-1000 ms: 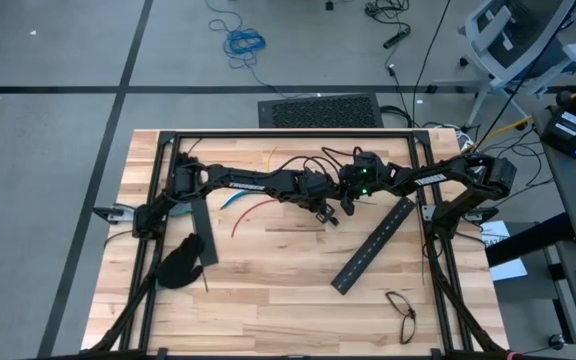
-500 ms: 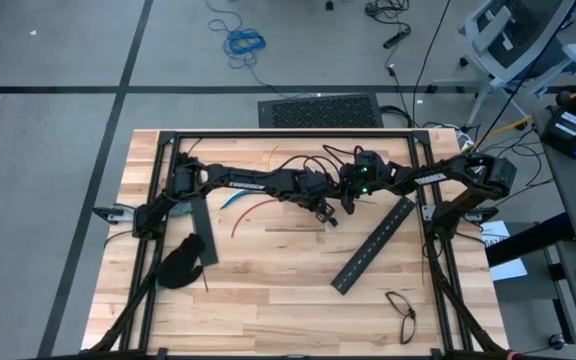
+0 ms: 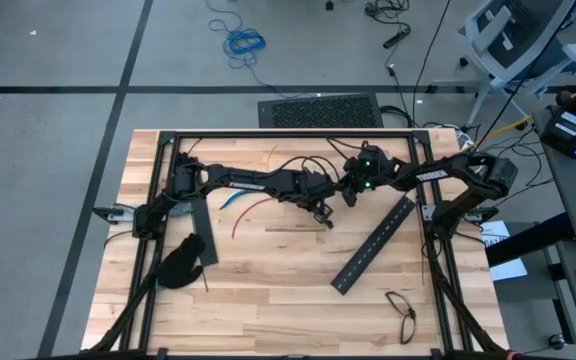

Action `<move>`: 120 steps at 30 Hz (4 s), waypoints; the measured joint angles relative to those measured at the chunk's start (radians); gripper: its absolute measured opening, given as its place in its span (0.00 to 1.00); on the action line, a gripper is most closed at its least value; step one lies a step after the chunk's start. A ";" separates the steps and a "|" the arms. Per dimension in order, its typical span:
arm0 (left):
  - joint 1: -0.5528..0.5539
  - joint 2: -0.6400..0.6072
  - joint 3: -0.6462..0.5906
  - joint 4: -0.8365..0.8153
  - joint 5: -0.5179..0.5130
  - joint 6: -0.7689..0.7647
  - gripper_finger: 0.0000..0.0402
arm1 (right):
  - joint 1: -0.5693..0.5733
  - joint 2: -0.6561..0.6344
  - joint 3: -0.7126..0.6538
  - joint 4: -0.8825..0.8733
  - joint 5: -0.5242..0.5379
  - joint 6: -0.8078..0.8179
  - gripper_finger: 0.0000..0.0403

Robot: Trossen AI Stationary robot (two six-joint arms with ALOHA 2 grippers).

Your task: Ziptie cables

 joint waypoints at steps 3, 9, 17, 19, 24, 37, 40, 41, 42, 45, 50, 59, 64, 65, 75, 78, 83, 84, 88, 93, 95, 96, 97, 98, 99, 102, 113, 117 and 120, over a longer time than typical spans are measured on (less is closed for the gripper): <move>-0.001 0.000 0.000 -0.014 -0.007 -0.001 0.04 | -0.018 0.000 0.000 0.003 -0.009 0.000 0.00; 0.000 0.000 0.000 -0.026 -0.025 0.000 0.09 | -0.034 0.000 0.000 0.007 -0.020 0.001 0.00; 0.004 0.000 0.000 0.010 -0.031 0.004 0.11 | -0.048 -0.002 0.021 0.063 -0.028 0.096 0.04; 0.003 0.000 0.000 0.010 -0.030 0.005 0.11 | -0.058 -0.003 0.042 0.062 -0.028 0.089 0.08; 0.003 0.000 0.000 0.006 -0.005 0.005 0.11 | -0.113 -0.003 0.113 -0.013 -0.048 0.011 0.25; 0.003 0.000 0.000 0.003 -0.008 0.008 0.11 | -0.279 -0.236 0.273 -0.627 -0.007 -0.251 0.43; 0.004 0.000 0.001 0.007 -0.029 0.010 0.11 | -0.290 -0.272 0.222 -0.701 -0.011 -0.164 0.41; 0.004 0.000 0.001 0.008 -0.031 0.010 0.11 | -0.291 -0.280 0.185 -0.669 -0.029 -0.102 0.41; 0.004 0.000 0.001 0.007 -0.031 0.010 0.11 | -0.292 -0.283 0.142 -0.597 -0.053 -0.023 0.41; 0.002 0.000 0.001 0.008 -0.032 0.011 0.11 | -0.277 -0.277 -0.010 -0.285 -0.123 0.288 0.41; -0.006 0.000 0.001 0.006 -0.043 0.011 0.11 | -0.229 -0.236 -0.194 0.145 -0.119 0.700 0.44; -0.024 0.000 0.001 0.024 -0.061 0.033 0.11 | -0.032 -0.148 -0.134 0.123 0.085 0.682 0.46; -0.045 0.000 0.005 0.026 -0.062 0.035 0.11 | 0.016 -0.026 -0.047 0.060 0.139 0.652 0.46; -0.047 0.000 0.008 0.025 -0.066 0.035 0.11 | 0.022 -0.002 -0.038 0.053 0.139 0.650 0.46; -0.053 -0.003 0.019 0.026 -0.086 0.070 0.11 | 0.023 0.105 0.031 0.074 0.129 0.545 0.46; -0.058 -0.016 0.021 0.024 -0.079 0.132 0.11 | 0.000 0.012 0.038 0.020 0.009 0.399 0.46; -0.065 -0.031 0.021 -0.028 -0.092 0.144 0.11 | -0.069 -0.236 0.041 -0.286 -0.019 0.024 0.46; -0.066 -0.031 0.021 -0.033 -0.098 0.156 0.11 | -0.075 -0.278 0.054 -0.338 -0.014 -0.110 0.46; -0.085 -0.047 0.021 -0.017 -0.099 0.227 0.11 | -0.043 -0.282 0.114 -0.450 0.154 -0.607 0.45; -0.106 -0.078 0.019 -0.036 -0.100 0.245 0.11 | -0.007 -0.100 0.206 -0.417 0.221 -0.669 0.43; -0.116 -0.110 0.019 -0.032 -0.108 0.247 0.11 | -0.002 -0.013 0.234 -0.483 0.224 -0.720 0.43; -0.121 -0.129 0.019 -0.038 -0.118 0.247 0.11 | -0.002 0.022 0.259 -0.508 0.223 -0.742 0.43; -0.128 -0.144 0.019 -0.047 -0.131 0.247 0.11 | 0.000 0.047 0.293 -0.522 0.215 -0.757 0.43; -0.136 -0.161 0.019 -0.053 -0.145 0.248 0.11 | 0.002 0.065 0.325 -0.538 0.204 -0.762 0.43; -0.146 -0.182 0.019 -0.078 -0.164 0.253 0.11 | 0.003 0.079 0.349 -0.566 0.198 -0.762 0.43; -0.172 -0.252 0.019 -0.116 -0.246 0.267 0.11 | 0.006 0.100 0.405 -0.660 0.159 -0.772 0.43; -0.250 -0.399 -0.026 -0.337 -0.563 0.158 0.11 | 0.027 0.114 0.484 -0.719 0.164 -0.865 0.42; -0.282 -0.401 -0.045 -0.387 -0.606 0.106 0.11 | 0.045 0.157 0.482 -0.728 0.172 -0.878 0.42; -0.298 -0.403 -0.058 -0.378 -0.612 0.095 0.11 | 0.063 0.184 0.482 -0.720 0.196 -0.884 0.42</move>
